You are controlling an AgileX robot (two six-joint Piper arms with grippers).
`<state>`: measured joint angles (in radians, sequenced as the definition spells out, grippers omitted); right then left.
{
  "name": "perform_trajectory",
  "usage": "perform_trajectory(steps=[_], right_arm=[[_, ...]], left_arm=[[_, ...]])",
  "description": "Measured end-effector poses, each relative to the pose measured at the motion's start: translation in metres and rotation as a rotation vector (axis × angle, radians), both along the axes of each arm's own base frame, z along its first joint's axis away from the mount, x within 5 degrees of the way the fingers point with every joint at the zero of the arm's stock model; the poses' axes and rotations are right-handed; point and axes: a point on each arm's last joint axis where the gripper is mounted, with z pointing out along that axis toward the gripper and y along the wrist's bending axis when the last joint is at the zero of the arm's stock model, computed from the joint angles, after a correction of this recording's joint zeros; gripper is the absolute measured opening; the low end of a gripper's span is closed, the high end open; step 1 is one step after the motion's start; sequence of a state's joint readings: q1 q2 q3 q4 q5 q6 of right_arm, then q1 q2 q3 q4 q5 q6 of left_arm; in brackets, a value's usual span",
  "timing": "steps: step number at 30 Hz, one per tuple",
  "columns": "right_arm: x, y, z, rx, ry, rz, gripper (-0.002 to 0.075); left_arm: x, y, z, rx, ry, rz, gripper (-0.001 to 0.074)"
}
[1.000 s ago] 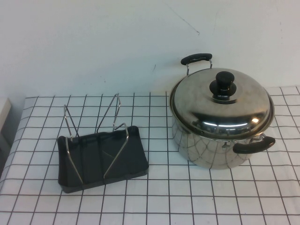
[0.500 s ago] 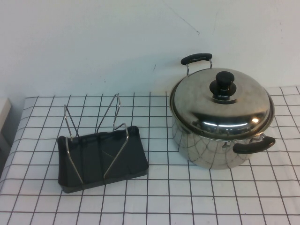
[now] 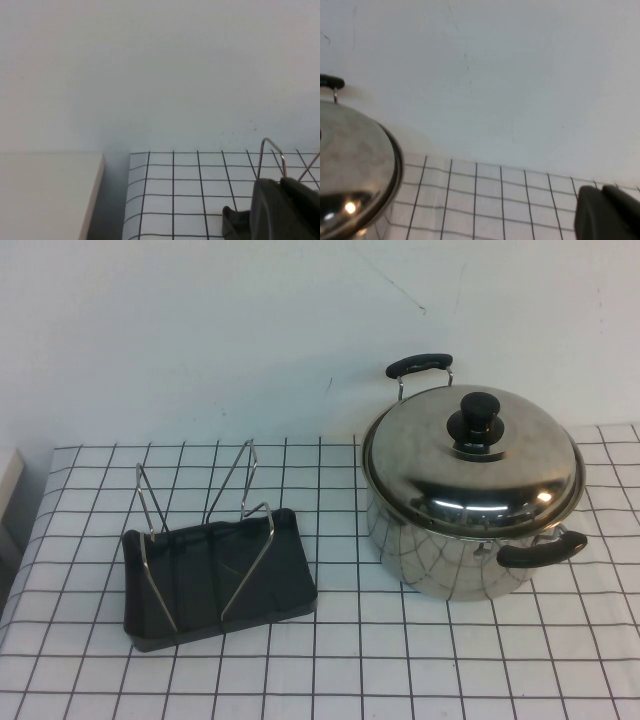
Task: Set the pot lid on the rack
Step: Open the pot
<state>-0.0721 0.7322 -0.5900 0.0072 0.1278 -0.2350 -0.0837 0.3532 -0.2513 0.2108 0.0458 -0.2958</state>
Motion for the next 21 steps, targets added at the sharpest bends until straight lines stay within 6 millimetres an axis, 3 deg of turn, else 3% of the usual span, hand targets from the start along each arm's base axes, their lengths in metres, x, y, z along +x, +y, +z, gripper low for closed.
perform_trajectory(steps=[5,11,16,21], right_arm=[[0.040,0.013,0.009,-0.017,-0.047,0.082,-0.0003],[0.084,0.060,0.012,-0.125,-0.150,0.304,-0.0003],[0.110,0.095,-0.007,-0.122,-0.229,0.431,-0.0002],[0.129,0.108,-0.033,-0.014,-0.183,0.450,0.0027]], left_arm=[[0.000,0.000,0.001,0.035,-0.009,-0.002,-0.0002],[0.000,0.000,0.001,0.041,-0.028,-0.009,-0.0002],[0.001,-0.003,0.002,0.029,-0.093,-0.030,-0.0002],[-0.001,-0.007,0.013,0.026,-0.265,-0.081,-0.0002]])
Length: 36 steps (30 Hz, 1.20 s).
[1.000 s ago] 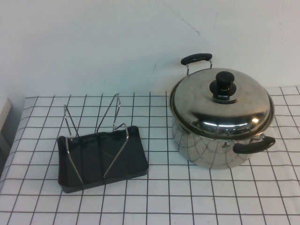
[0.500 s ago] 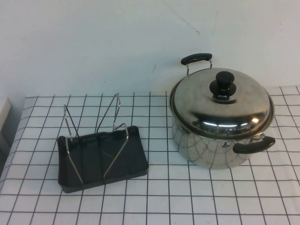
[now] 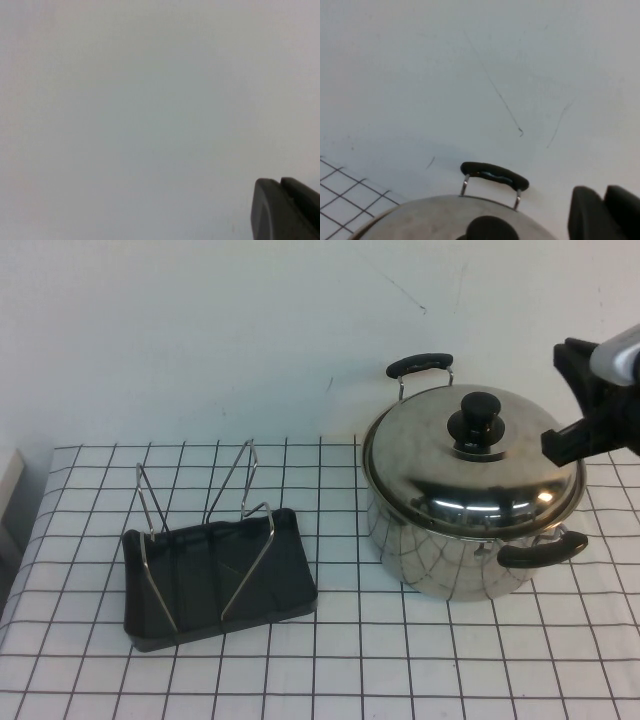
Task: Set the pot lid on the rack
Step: Open the pot
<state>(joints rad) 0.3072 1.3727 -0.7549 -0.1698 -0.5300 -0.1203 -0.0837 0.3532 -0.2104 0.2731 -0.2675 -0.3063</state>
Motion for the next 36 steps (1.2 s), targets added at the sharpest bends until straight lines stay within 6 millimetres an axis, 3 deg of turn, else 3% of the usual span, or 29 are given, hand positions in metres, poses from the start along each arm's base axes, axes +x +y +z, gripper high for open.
perform_trajectory(steps=[4,8,12,23,26,31,36], right_arm=[[0.011,0.005,-0.017,0.077,0.037,0.012,0.0212],[0.025,0.013,-0.033,0.156,0.065,0.043,0.0514],[0.040,0.025,-0.048,0.105,0.085,0.104,0.0625],[0.069,0.034,-0.084,0.111,0.164,0.089,0.0637],[0.070,0.035,-0.087,0.109,0.167,0.089,0.0574],[0.071,0.036,-0.085,0.083,0.139,0.098,0.0349],[0.071,0.036,-0.083,0.078,0.118,0.103,0.0349]], left_arm=[[-0.003,-0.005,0.010,0.050,-0.122,-0.046,-0.0002],[0.001,-0.009,0.008,0.073,-0.108,-0.080,-0.0002],[0.008,-0.012,0.003,0.065,-0.054,-0.116,-0.0002],[0.011,-0.018,-0.003,0.113,-0.021,-0.169,-0.0002],[0.011,-0.018,-0.003,0.087,-0.016,-0.175,-0.0002],[0.011,-0.018,-0.003,0.069,-0.010,-0.180,-0.0002],[0.011,-0.019,-0.005,0.084,-0.002,-0.191,-0.0002]])
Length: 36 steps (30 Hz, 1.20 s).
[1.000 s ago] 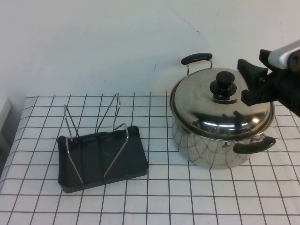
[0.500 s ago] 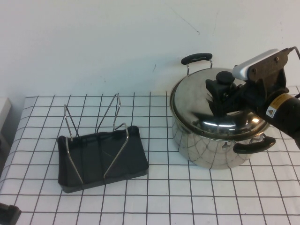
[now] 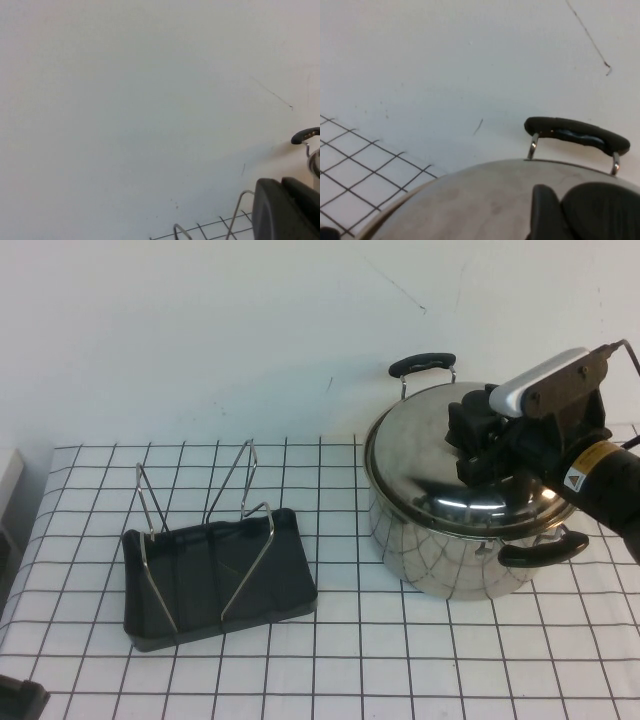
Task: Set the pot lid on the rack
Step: Open the pot, then hand over the pot lid
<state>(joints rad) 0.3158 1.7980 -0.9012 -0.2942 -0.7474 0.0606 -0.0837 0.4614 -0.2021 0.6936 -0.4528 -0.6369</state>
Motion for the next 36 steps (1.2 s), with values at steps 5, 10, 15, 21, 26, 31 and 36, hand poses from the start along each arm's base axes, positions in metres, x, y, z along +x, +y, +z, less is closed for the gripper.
perform_trajectory(steps=[5,10,15,21,26,31,36], right_arm=[[0.000,0.002,0.012,0.071,-0.126,0.015,0.0349],[-0.005,-0.004,0.048,0.231,-0.309,-0.022,0.0349],[-0.025,-0.005,0.090,0.356,-0.391,0.058,0.0349],[-0.068,0.019,0.130,0.359,-0.446,0.352,0.0349],[-0.102,0.060,0.132,0.299,-0.409,0.561,0.0349],[-0.130,0.099,0.125,0.307,-0.356,0.690,0.0349],[-0.145,0.115,0.125,0.353,-0.328,0.730,0.0349]], left_arm=[[-0.002,-0.006,-0.001,-0.013,0.018,-0.062,-0.0002],[-0.008,-0.017,0.004,-0.062,-0.021,-0.205,-0.0002],[-0.015,-0.022,0.014,-0.400,0.043,-0.367,-0.0001],[-0.016,-0.020,0.019,-0.812,0.194,-0.469,0.0115],[-0.020,-0.021,0.025,-1.063,0.289,-0.599,0.0417],[-0.022,-0.022,0.028,-1.144,0.325,-0.660,0.0560],[-0.022,-0.022,0.028,-1.148,0.335,-0.666,0.0576]])
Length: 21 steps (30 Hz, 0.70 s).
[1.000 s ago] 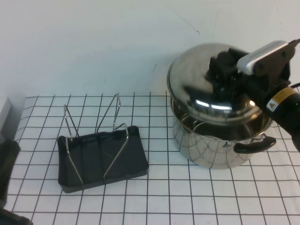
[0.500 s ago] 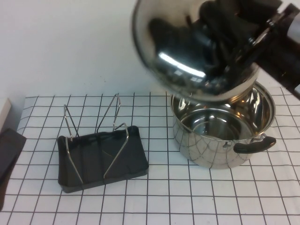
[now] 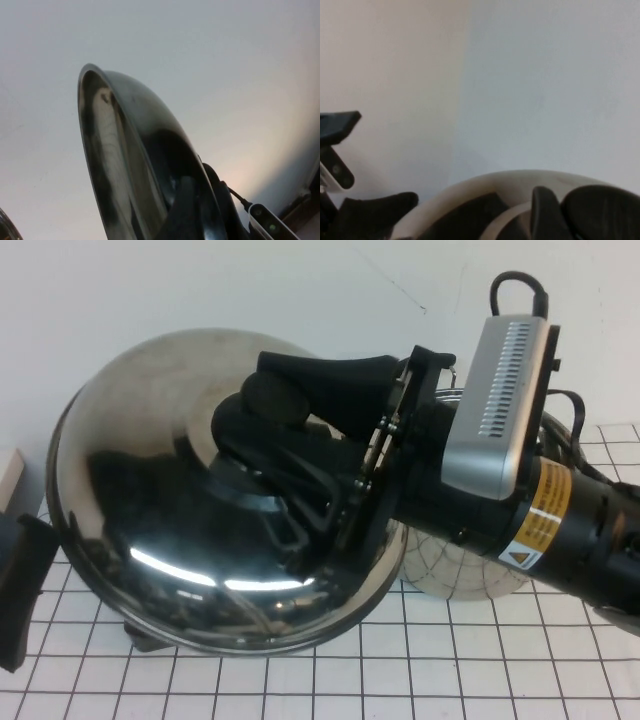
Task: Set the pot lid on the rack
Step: Hand over the pot lid
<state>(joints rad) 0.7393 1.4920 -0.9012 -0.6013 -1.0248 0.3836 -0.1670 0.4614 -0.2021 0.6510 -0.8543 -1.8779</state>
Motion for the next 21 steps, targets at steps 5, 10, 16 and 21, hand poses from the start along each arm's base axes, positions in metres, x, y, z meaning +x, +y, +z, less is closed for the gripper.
perform_trajectory(steps=[5,10,16,21], right_arm=[[-0.007,0.006,0.000,-0.002,0.006,0.023,0.0349],[-0.009,0.008,0.000,0.007,-0.002,0.023,0.0349],[-0.003,0.003,0.007,0.089,-0.007,-0.062,0.0349],[-0.003,0.002,0.010,0.127,-0.007,-0.067,0.0348]], left_arm=[[0.000,0.000,0.000,-0.019,0.019,-0.017,0.0577],[0.000,-0.002,-0.002,-0.037,0.065,-0.053,0.0577],[-0.003,-0.005,-0.002,-0.076,0.103,-0.126,0.0577],[-0.003,-0.006,-0.004,-0.065,0.119,-0.140,0.0578]])
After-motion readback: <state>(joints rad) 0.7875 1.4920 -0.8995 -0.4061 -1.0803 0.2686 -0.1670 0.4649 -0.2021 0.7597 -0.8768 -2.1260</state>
